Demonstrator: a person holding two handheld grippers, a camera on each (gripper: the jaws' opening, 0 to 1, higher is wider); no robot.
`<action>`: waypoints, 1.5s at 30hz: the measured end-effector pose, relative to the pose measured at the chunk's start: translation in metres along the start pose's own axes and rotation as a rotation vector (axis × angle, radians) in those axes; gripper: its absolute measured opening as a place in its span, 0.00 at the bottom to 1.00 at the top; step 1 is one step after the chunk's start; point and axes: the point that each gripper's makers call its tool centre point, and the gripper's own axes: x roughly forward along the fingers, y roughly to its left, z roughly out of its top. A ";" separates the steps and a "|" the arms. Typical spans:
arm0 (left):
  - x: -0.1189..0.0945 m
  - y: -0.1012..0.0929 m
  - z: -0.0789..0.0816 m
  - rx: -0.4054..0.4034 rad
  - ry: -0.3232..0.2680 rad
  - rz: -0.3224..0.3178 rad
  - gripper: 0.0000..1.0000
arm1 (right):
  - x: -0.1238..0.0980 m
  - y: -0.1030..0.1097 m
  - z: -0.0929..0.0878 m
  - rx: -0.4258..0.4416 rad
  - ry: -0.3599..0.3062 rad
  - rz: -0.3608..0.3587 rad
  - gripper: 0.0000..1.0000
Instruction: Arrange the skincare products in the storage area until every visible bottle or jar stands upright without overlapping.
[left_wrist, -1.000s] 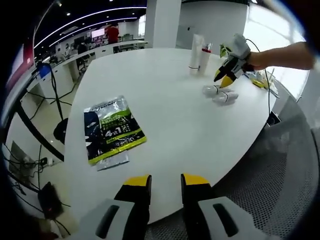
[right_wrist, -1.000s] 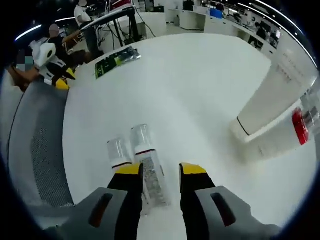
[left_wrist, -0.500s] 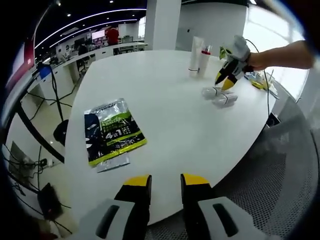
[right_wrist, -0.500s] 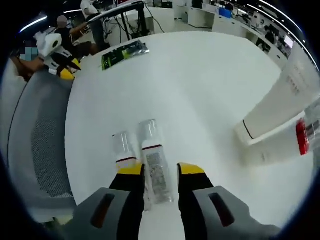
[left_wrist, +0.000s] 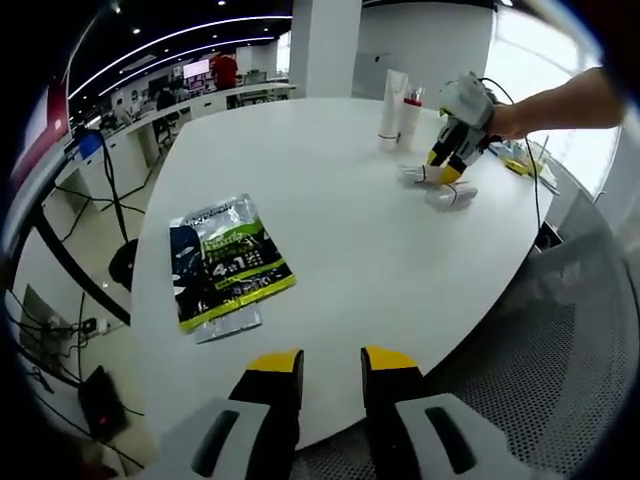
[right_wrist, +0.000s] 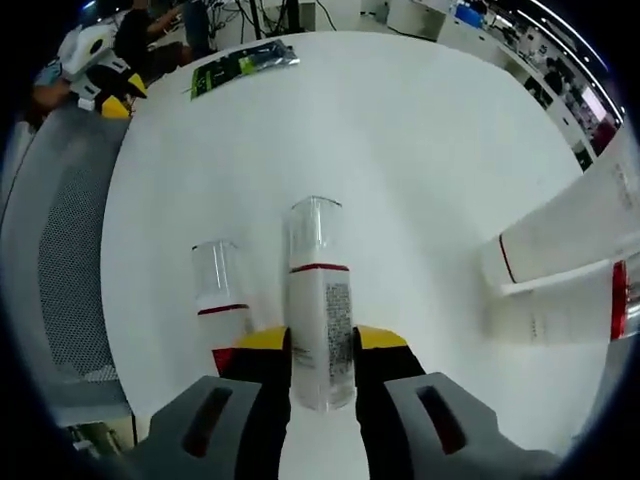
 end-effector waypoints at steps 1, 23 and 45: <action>0.000 0.000 -0.001 0.002 0.007 0.002 0.24 | 0.000 -0.001 0.005 0.042 -0.033 0.007 0.22; -0.026 -0.012 0.042 -0.158 -0.224 -0.112 0.27 | -0.098 0.017 0.119 0.152 -0.469 -0.265 0.20; -0.111 -0.065 0.112 -0.203 -0.616 -0.281 0.27 | -0.180 0.155 0.199 0.400 -1.006 -0.061 0.20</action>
